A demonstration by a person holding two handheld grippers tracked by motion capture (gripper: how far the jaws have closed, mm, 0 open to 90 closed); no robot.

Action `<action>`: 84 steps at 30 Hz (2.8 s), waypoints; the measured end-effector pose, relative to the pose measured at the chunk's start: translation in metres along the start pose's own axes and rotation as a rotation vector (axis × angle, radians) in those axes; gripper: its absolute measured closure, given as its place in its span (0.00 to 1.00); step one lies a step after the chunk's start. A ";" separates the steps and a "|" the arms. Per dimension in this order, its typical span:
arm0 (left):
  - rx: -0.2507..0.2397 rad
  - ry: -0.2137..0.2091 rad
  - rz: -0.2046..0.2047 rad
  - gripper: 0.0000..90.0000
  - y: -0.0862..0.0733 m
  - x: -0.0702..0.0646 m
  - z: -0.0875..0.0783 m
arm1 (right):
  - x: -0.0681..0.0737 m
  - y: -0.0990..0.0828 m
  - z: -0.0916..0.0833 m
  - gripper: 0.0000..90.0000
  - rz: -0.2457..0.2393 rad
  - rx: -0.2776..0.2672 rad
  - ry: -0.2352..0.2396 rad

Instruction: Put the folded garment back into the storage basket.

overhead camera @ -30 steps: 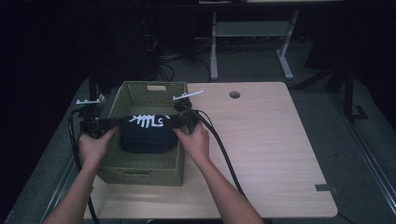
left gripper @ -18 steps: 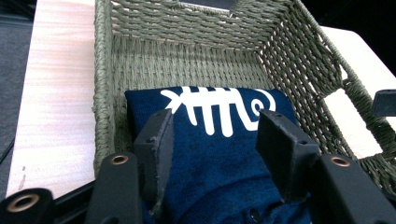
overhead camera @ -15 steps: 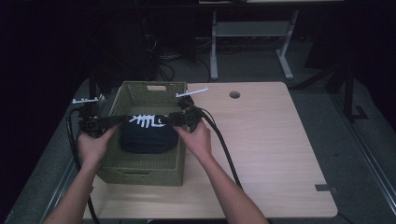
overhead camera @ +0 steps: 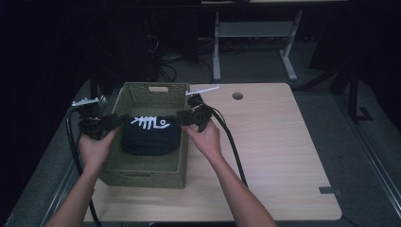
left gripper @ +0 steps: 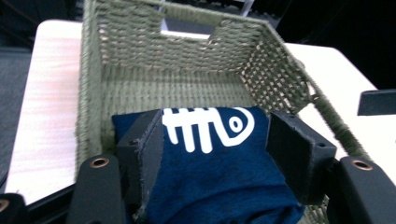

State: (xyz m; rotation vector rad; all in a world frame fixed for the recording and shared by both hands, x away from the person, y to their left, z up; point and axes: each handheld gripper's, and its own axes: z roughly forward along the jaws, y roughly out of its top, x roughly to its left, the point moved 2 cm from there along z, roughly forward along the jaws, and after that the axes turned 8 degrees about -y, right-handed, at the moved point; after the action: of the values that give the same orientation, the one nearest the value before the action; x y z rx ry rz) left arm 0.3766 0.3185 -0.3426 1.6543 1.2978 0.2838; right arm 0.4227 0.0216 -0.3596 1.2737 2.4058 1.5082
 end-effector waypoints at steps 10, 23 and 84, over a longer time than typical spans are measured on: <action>-0.008 -0.038 0.007 0.32 -0.003 -0.012 -0.004 | -0.014 -0.004 -0.022 0.37 -0.010 -0.002 0.011; -0.017 -0.079 0.026 0.28 -0.005 -0.035 0.002 | -0.046 -0.012 -0.062 0.28 0.028 -0.044 0.010; 0.003 -0.211 0.124 0.23 -0.003 -0.151 0.081 | -0.143 -0.062 -0.189 0.27 0.099 -0.113 -0.154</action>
State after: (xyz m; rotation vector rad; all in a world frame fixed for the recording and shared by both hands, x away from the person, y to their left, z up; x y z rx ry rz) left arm 0.3688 0.1476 -0.3307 1.7203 1.0407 0.1756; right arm 0.4000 -0.2222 -0.3604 1.4460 2.1620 1.4858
